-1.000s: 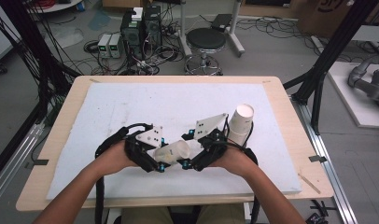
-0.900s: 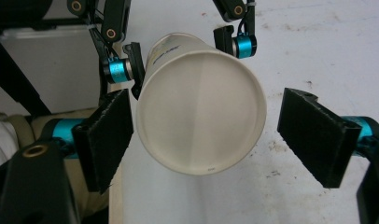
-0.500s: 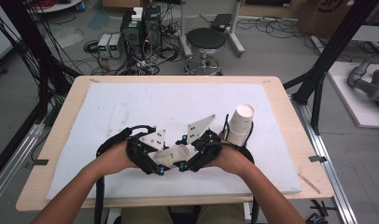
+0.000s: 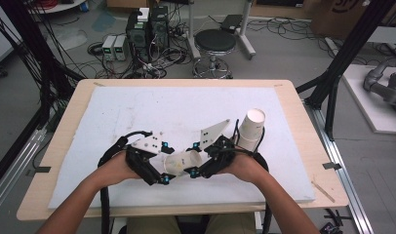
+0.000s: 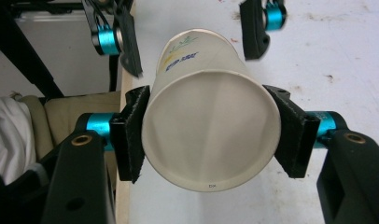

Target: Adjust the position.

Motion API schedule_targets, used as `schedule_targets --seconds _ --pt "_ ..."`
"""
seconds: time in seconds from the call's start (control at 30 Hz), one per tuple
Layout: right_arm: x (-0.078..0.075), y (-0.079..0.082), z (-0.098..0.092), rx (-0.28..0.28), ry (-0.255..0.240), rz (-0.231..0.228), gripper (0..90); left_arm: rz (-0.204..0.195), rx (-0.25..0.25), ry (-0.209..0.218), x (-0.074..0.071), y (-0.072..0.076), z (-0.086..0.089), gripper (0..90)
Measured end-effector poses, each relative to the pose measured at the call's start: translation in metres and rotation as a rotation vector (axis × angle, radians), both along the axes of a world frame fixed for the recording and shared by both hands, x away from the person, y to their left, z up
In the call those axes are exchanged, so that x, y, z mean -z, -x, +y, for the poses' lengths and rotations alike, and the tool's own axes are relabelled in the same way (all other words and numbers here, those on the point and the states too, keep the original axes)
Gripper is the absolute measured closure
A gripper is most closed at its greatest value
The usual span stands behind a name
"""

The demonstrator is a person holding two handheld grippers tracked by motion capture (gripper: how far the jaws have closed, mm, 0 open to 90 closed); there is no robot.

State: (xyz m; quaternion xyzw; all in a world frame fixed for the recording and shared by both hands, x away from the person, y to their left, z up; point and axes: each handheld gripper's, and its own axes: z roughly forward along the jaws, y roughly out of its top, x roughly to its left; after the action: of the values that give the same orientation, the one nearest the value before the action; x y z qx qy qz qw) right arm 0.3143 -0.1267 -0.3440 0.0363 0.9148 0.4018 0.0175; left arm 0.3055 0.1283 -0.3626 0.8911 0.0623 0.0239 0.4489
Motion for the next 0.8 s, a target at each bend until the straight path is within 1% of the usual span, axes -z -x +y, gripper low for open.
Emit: schedule_targets --seconds 0.03,0.1,0.2,0.23,0.33,0.37,0.47,0.57,0.63,0.7,0.8 --pt "0.0 0.0 -0.003 0.007 -0.007 0.003 37.3 0.0 -0.005 0.015 0.001 0.0 0.002 17.0" --pt "0.001 0.0 -0.006 0.013 -0.021 0.008 37.3 0.012 -0.025 0.058 0.003 0.001 0.007 17.1" --pt "0.003 0.001 -0.013 0.028 -0.052 0.013 37.3 0.012 -0.046 0.118 0.005 0.002 0.014 17.0" --pt "0.004 0.002 -0.015 0.032 -0.062 0.009 37.4 0.02 -0.061 0.149 0.006 0.003 0.015 17.0" --pt "0.006 0.003 -0.02 0.042 -0.095 0.01 37.4 0.021 -0.071 0.215 0.008 0.005 0.019 17.0" --pt "0.008 0.004 -0.023 0.046 -0.118 0.01 37.4 0.023 -0.075 0.23 0.009 0.005 0.02 16.9" --pt "0.011 0.005 -0.027 0.053 -0.159 0.009 37.4 0.024 -0.091 0.273 0.011 0.006 0.022 16.8" --pt "0.015 0.007 -0.033 0.067 -0.203 0.018 37.4 0.027 -0.1 0.327 0.014 0.007 0.023 16.8" --pt "0.018 0.009 -0.037 0.076 -0.234 0.018 37.4 0.03 -0.097 0.352 0.016 0.008 0.023 16.8" --pt "0.021 0.011 -0.04 0.089 -0.269 0.036 37.5 0.036 -0.095 0.368 0.018 0.009 0.022 16.7" --pt "0.025 0.011 -0.045 0.089 -0.3 0.039 37.5 0.042 -0.092 0.387 0.022 0.009 0.02 16.7"
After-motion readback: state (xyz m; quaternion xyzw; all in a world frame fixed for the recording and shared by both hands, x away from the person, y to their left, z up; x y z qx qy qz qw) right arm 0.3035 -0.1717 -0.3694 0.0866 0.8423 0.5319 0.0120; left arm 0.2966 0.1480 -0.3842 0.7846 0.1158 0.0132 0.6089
